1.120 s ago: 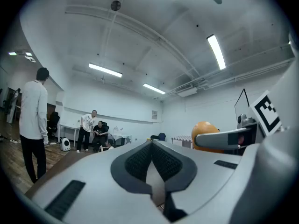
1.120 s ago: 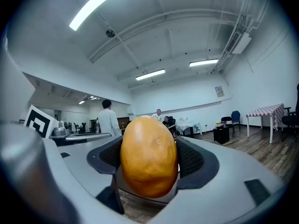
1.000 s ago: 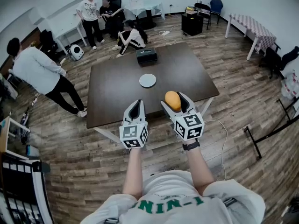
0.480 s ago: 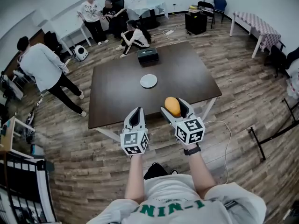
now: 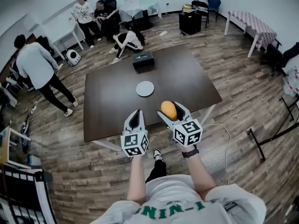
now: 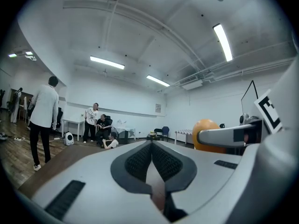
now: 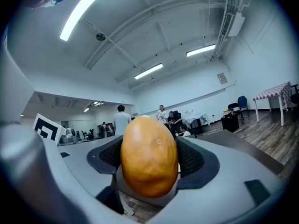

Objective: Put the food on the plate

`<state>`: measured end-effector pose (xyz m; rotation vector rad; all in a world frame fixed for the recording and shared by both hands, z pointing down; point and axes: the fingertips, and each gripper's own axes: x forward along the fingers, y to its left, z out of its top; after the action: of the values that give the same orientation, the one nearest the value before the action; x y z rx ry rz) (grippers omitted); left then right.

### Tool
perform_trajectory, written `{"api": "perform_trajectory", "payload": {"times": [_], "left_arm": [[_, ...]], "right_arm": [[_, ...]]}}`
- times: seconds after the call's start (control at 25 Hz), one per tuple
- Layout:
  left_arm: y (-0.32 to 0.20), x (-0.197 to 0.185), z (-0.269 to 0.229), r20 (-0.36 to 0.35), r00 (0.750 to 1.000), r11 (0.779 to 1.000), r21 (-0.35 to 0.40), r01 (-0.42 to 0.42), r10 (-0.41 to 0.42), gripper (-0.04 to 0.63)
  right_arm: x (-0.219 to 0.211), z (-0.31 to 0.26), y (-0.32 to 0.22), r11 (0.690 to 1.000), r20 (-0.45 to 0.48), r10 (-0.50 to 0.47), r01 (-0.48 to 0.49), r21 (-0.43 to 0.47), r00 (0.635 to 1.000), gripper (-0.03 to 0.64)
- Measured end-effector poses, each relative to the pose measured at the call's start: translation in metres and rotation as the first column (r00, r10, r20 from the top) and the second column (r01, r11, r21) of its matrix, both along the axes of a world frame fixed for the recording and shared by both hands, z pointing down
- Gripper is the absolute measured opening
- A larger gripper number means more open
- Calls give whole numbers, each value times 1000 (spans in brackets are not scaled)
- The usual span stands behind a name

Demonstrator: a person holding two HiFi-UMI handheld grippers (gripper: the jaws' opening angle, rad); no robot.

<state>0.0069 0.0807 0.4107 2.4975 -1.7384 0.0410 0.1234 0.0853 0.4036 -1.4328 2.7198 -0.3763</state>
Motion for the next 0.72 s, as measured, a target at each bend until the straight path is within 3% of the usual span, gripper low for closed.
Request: {"api": "perform_trajectory", "payload": {"times": [0.28,0.72], "left_arm": [[-103,-34,-15,24,1000,999,32,15,-16,15],[-225,-106,-21,-3,999,997,48,53,-53,15]], "right_arm": [[-23,-17,-101,999,-41,28,-27,30,999,347],[-72,-15,-236,998,-79,48,-46,32,996,347]]}}
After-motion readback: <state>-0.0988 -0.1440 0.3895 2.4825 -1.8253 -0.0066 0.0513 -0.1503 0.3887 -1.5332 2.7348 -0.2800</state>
